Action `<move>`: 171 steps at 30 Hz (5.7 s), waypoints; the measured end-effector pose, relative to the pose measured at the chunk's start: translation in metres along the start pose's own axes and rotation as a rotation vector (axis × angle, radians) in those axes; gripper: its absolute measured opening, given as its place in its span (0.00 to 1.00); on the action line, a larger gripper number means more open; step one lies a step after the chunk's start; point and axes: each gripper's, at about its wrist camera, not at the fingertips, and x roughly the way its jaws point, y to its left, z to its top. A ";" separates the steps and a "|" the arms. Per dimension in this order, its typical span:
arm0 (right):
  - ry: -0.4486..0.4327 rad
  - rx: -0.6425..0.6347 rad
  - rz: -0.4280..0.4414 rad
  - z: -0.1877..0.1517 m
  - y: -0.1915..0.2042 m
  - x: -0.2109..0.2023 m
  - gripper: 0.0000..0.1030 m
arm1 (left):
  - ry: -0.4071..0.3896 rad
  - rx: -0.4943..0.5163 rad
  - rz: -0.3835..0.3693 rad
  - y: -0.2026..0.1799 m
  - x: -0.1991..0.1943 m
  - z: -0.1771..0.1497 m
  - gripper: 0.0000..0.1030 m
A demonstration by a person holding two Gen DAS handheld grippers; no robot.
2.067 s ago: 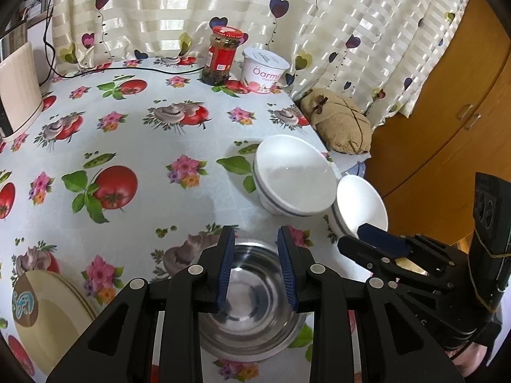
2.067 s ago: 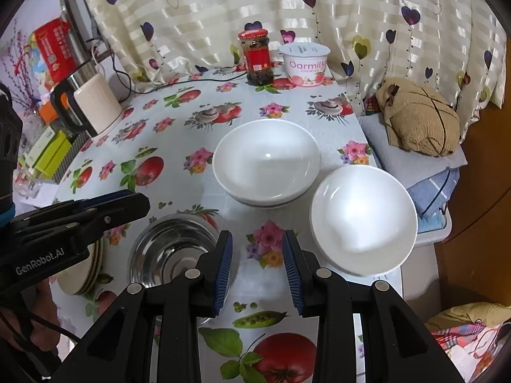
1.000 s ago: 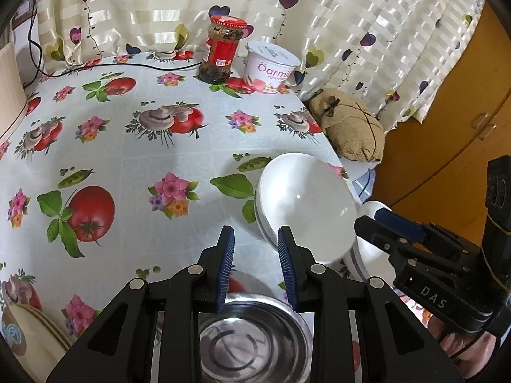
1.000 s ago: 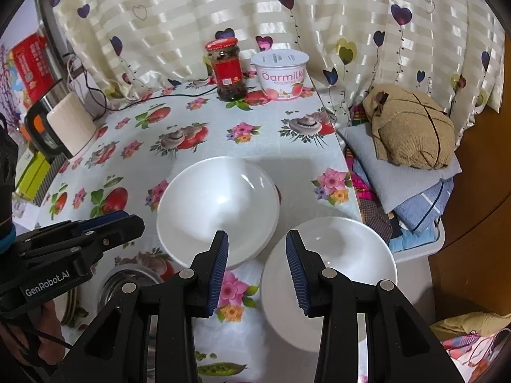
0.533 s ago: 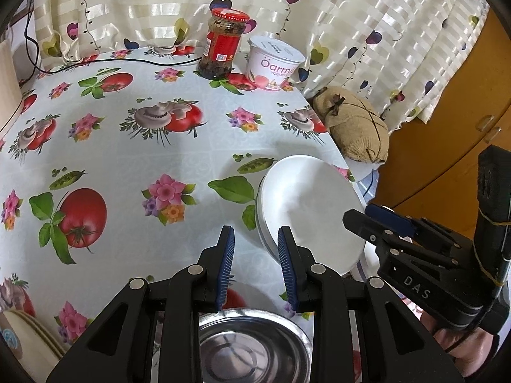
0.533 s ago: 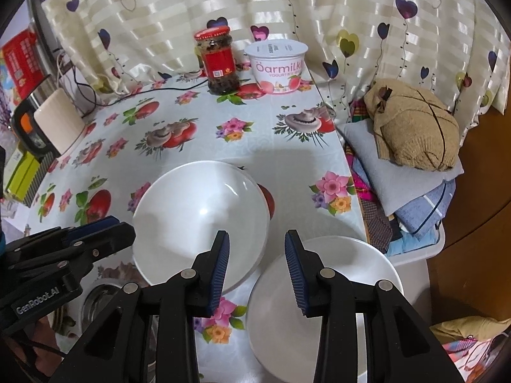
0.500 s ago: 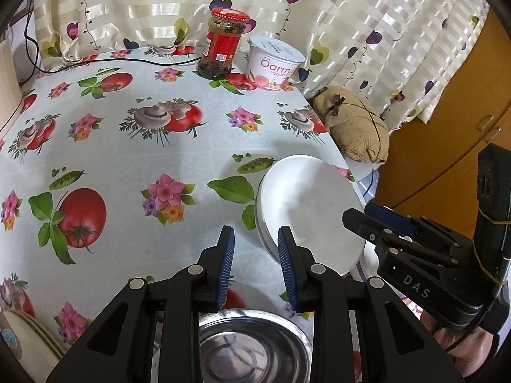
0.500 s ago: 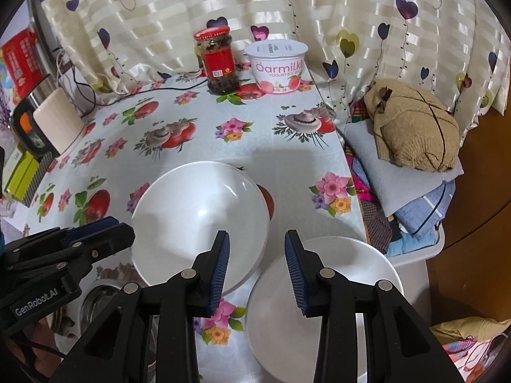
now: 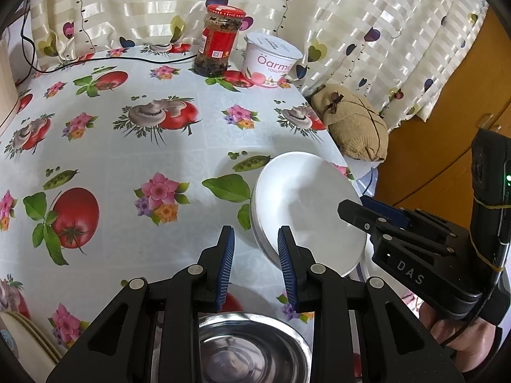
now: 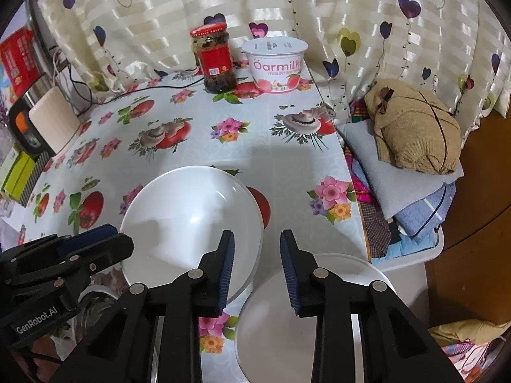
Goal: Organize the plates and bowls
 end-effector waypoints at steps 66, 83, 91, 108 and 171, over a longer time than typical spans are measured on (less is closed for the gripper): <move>-0.003 -0.069 0.109 -0.056 0.092 -0.076 0.09 | -0.034 -0.040 0.045 0.029 -0.114 -0.073 0.12; 0.086 -0.081 0.116 -0.087 0.099 -0.066 0.10 | 0.074 -0.050 0.076 0.033 -0.099 -0.101 0.12; 0.116 -0.094 0.118 -0.091 0.101 -0.059 0.10 | 0.105 -0.056 0.084 0.037 -0.092 -0.104 0.12; 0.143 -0.099 0.115 -0.092 0.098 -0.047 0.13 | 0.107 -0.040 0.076 0.039 -0.086 -0.103 0.12; 0.085 -0.092 0.146 -0.087 0.091 -0.057 0.11 | 0.026 -0.031 0.050 0.043 -0.089 -0.097 0.12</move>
